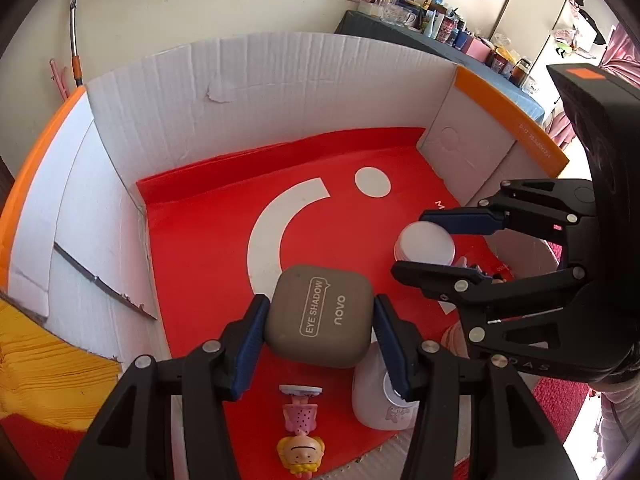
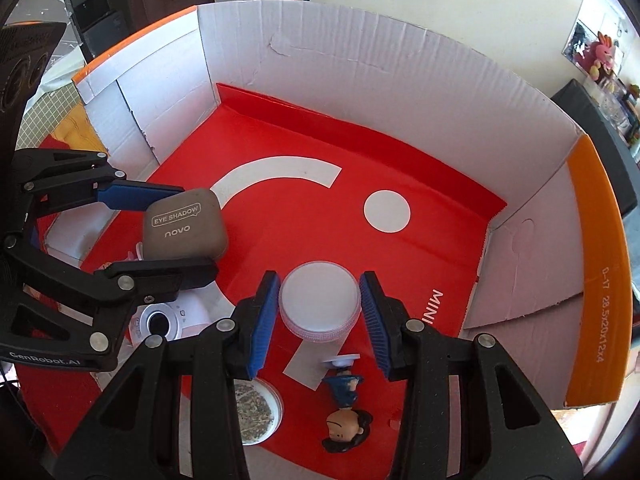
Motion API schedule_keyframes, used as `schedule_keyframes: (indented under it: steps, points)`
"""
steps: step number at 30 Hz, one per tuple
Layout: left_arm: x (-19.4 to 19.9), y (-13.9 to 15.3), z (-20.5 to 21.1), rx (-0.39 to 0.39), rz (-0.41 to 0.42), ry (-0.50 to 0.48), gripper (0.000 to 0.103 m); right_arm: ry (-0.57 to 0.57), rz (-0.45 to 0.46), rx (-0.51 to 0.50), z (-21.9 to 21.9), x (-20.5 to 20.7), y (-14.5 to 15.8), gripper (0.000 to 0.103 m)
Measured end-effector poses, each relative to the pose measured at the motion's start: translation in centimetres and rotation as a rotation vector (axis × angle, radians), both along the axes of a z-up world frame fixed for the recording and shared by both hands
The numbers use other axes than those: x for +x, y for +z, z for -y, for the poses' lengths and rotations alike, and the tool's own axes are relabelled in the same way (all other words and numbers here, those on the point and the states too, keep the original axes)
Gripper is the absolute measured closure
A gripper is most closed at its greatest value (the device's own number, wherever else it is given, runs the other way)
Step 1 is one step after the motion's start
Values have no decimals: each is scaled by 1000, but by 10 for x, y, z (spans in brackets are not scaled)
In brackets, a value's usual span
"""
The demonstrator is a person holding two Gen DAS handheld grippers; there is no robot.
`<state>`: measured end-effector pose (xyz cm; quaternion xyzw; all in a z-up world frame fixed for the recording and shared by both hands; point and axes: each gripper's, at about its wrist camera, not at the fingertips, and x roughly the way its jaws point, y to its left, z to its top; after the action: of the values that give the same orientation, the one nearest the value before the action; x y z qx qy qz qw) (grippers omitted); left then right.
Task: Organize objects
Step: 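Lower the eye shadow case with the left tool while the right lowers the white container onto the box floor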
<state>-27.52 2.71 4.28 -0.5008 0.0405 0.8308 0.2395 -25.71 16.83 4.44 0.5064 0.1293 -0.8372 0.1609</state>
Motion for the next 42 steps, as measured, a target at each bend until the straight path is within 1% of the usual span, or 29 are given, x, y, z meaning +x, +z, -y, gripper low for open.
schedule_keyframes:
  steps: [4,10,12,19,29,42]
  points:
    - [-6,-6,2,11,39,5,48,7,18,21,2,-4,-4,63]
    - [-7,-7,2,-3,25,7,48,13,43,23,0,-5,-7,63]
    - [-7,-7,2,-13,19,4,48,15,63,25,-1,-5,-10,63]
    - [-5,-8,0,-37,3,-4,48,4,103,-15,-12,-8,-11,63]
    - [4,-10,-5,-92,-38,-28,48,7,103,-19,-17,-2,-11,62]
    - [6,-9,-5,-90,-37,-27,48,8,103,-23,-20,2,-12,62]
